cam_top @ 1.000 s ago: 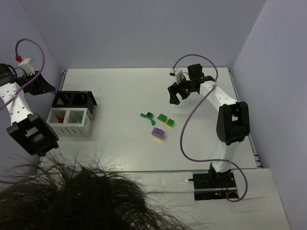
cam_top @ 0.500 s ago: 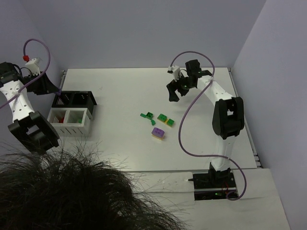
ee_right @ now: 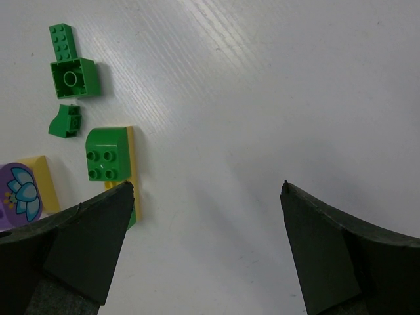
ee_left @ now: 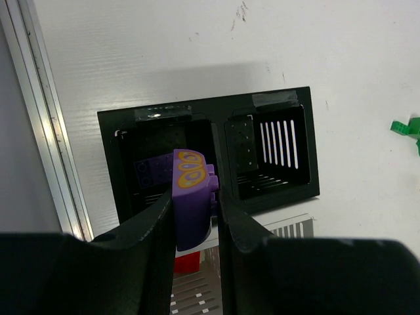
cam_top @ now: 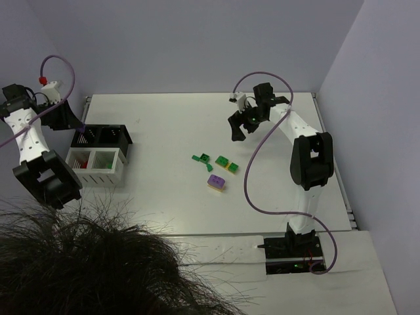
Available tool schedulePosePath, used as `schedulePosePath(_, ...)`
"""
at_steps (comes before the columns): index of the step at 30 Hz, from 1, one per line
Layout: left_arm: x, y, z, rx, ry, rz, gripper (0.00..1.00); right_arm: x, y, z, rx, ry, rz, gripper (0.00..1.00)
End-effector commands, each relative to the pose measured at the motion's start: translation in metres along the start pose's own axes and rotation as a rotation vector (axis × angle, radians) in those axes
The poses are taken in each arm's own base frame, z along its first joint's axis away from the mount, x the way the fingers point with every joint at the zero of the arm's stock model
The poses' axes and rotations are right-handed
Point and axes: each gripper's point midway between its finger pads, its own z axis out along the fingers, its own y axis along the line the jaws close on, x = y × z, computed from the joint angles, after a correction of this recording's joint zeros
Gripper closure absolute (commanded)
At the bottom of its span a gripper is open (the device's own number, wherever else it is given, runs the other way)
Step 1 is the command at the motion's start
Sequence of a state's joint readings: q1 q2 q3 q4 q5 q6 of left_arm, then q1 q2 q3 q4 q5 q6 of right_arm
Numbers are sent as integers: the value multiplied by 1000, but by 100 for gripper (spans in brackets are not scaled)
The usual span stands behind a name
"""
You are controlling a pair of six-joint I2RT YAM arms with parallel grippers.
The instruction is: Sort the legos into containers by color
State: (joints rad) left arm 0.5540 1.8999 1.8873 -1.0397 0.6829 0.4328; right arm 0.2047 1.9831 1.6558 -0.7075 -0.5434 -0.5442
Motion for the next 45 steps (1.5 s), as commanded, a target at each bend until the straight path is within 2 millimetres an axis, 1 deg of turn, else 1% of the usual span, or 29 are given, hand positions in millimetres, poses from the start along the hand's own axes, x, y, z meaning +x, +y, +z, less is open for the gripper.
schedulePosePath(1,1,-2,2,-3,9,39,76,-17,-2,-14,4,-38,-20,0)
schedulePosePath(4,4,-1,8,-3,19,39,72,-18,-1,-11,-7,-30,-21,0)
schedulePosePath(6,6,-1,13,-4,31,47,67,-17,0,-11,-17,-24,-25,0)
schedulePosePath(9,9,0,16,-11,38,52,60,-16,3,-14,-17,-22,-29,0)
schedulePosePath(10,7,1,16,-18,32,60,59,-15,3,-15,-16,-22,-29,0)
schedulePosePath(12,8,2,19,-26,29,59,51,-13,7,-16,-16,-17,-33,0)
schedulePosePath(16,11,-2,21,-19,26,61,46,-12,11,-19,-15,-14,-45,0)
schedulePosePath(18,8,-4,19,-22,11,74,45,-11,16,-19,-27,-5,-51,0)
schedulePosePath(21,2,-14,14,-5,-25,101,45,-9,30,-20,-61,21,-90,0)
schedulePosePath(22,2,-15,14,1,-26,105,45,-9,31,-21,-60,22,-100,0)
schedulePosePath(24,0,-25,12,13,-36,141,45,-9,39,-21,-61,41,-125,0)
schedulePosePath(26,-4,-34,5,15,-59,173,45,-7,47,-21,-60,71,-143,1)
schedulePosePath(28,-5,-39,3,17,-81,193,45,-5,57,-23,-63,98,-166,4)
schedulePosePath(30,-8,-46,-3,5,-111,219,45,-2,70,-27,-69,113,-198,7)
schedulePosePath(32,-9,-54,-8,4,-127,235,44,7,83,-34,-66,146,-225,8)
schedulePosePath(35,-2,-61,-10,2,-128,213,44,20,101,-40,-77,197,-257,10)
schedulePosePath(36,4,-63,-8,6,-120,200,44,23,109,-41,-86,210,-270,11)
schedulePosePath(37,6,-65,-9,5,-121,193,44,27,112,-43,-90,224,-271,12)
schedulePosePath(38,5,-69,-13,-2,-135,200,44,31,120,-44,-103,239,-286,12)
schedulePosePath(40,15,-73,-12,1,-128,200,44,45,134,-49,-121,276,-293,12)
schedulePosePath(41,14,-76,-15,-9,-141,214,44,49,138,-50,-125,287,-295,12)
schedulePosePath(42,22,-76,-13,-12,-130,208,44,56,142,-52,-126,301,-297,12)
schedulePosePath(45,24,-81,-19,-38,-149,219,43,66,154,-51,-144,343,-290,12)
